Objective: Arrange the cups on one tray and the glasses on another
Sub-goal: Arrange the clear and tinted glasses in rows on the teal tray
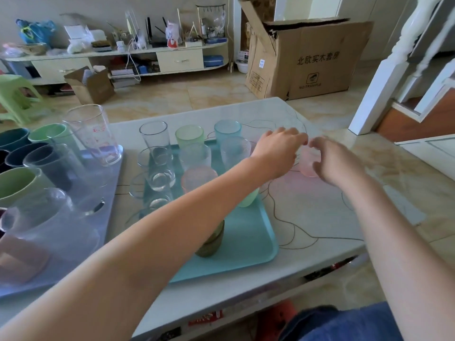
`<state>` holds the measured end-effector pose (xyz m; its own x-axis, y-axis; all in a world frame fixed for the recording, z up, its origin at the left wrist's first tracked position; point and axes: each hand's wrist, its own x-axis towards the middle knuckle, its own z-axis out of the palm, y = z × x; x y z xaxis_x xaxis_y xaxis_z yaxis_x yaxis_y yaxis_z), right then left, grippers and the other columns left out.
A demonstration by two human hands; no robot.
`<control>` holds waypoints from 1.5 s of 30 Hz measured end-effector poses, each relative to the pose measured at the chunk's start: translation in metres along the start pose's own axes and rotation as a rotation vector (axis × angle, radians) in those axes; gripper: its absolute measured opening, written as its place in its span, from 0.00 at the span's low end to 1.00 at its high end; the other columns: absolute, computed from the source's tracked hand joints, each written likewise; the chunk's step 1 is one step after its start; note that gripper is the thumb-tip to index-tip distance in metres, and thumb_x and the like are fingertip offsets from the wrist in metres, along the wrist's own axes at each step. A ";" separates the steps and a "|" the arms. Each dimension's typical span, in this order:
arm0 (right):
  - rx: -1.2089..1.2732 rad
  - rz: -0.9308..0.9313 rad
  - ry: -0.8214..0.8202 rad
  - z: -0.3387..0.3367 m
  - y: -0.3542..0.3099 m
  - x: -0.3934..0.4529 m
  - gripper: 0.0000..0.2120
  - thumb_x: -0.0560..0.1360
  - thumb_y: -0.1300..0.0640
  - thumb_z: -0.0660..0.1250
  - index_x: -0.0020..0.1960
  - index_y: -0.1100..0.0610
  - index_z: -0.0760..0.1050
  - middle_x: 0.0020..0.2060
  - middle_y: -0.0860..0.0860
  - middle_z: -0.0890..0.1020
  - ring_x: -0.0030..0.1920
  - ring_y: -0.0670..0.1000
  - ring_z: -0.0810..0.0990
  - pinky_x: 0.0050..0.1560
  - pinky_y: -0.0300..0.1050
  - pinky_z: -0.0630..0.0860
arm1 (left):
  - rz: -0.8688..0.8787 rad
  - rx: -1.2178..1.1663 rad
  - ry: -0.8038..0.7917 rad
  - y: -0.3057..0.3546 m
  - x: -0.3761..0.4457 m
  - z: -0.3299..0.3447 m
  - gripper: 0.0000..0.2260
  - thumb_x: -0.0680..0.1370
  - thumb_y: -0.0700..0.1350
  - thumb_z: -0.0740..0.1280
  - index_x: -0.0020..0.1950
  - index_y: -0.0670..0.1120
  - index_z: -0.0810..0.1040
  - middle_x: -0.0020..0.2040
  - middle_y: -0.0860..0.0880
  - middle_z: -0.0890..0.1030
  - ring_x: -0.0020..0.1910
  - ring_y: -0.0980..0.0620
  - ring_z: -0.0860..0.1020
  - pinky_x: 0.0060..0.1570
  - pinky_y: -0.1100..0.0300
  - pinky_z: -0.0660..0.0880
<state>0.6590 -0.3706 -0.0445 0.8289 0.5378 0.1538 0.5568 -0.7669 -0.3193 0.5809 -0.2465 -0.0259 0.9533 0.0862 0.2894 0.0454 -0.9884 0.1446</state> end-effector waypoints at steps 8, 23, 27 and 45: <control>0.025 -0.012 0.001 0.016 0.023 0.011 0.07 0.75 0.58 0.62 0.40 0.56 0.76 0.43 0.57 0.76 0.44 0.59 0.76 0.41 0.44 0.69 | 0.008 0.134 -0.144 0.013 0.039 0.043 0.13 0.77 0.46 0.65 0.61 0.49 0.75 0.65 0.46 0.69 0.65 0.44 0.67 0.61 0.51 0.65; 0.179 -0.379 -0.149 -0.036 -0.032 -0.075 0.04 0.74 0.63 0.67 0.45 0.58 0.82 0.35 0.44 0.74 0.37 0.45 0.74 0.41 0.40 0.69 | -0.040 -0.206 -0.169 0.000 -0.078 -0.038 0.11 0.73 0.49 0.70 0.54 0.49 0.78 0.57 0.51 0.77 0.57 0.50 0.74 0.56 0.53 0.72; 0.173 -0.444 -0.202 -0.037 -0.053 -0.110 0.04 0.74 0.62 0.68 0.46 0.57 0.82 0.40 0.49 0.77 0.40 0.47 0.75 0.42 0.33 0.68 | -0.138 -0.400 -0.042 -0.021 -0.136 -0.057 0.11 0.74 0.41 0.69 0.55 0.47 0.80 0.56 0.51 0.80 0.57 0.52 0.75 0.58 0.67 0.67; 0.385 -0.120 -0.273 -0.028 -0.050 -0.105 0.04 0.78 0.57 0.62 0.48 0.54 0.75 0.44 0.50 0.78 0.36 0.52 0.78 0.38 0.45 0.77 | -0.933 -0.753 0.412 -0.094 -0.283 -0.013 0.23 0.76 0.28 0.54 0.70 0.41 0.68 0.68 0.45 0.73 0.68 0.49 0.71 0.63 0.64 0.64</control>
<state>0.5452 -0.3984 -0.0182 0.6872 0.7261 -0.0240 0.5442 -0.5364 -0.6450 0.3026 -0.1769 -0.1093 0.4810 0.8758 0.0404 0.3379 -0.2277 0.9132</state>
